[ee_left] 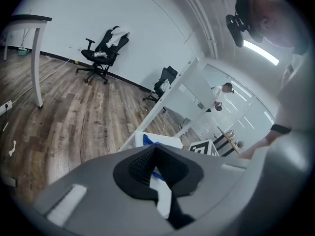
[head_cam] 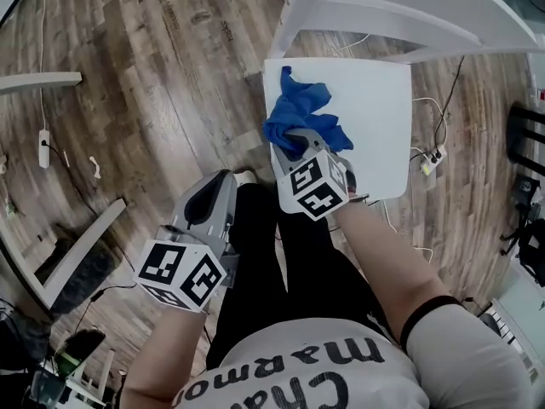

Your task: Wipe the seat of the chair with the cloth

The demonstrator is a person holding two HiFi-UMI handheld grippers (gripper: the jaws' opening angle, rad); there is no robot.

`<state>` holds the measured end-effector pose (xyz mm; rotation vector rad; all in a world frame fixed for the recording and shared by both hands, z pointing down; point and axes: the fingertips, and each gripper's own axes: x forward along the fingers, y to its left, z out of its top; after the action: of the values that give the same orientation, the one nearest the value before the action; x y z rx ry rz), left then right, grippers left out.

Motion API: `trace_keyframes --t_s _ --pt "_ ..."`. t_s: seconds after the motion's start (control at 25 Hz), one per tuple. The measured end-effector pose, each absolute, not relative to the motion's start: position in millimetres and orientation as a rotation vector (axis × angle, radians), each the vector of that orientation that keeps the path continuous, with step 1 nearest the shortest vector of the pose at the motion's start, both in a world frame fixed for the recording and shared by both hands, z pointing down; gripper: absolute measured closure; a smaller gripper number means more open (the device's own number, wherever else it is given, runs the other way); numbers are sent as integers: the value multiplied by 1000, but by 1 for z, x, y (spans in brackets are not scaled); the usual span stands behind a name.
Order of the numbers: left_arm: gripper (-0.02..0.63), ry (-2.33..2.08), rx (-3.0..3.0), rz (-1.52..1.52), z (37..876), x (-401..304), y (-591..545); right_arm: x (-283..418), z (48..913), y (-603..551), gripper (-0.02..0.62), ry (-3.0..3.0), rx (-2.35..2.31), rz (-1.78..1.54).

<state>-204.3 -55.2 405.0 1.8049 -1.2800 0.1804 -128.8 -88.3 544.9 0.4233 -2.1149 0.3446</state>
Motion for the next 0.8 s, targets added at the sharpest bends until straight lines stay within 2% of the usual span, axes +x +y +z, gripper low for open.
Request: trace_keyframes --t_s 0.28,0.52,0.8 --pt "600 -1246 1817 169 405 -243 -32 -120 572 -71 538 -1948 580 495" --pt "600 -1222 1856 182 404 -264 -24 -99 587 -52 538 -1833 773 776" --pt "600 -1239 1823 173 415 -264 -10 -103 592 -60 538 -1871 809 910"
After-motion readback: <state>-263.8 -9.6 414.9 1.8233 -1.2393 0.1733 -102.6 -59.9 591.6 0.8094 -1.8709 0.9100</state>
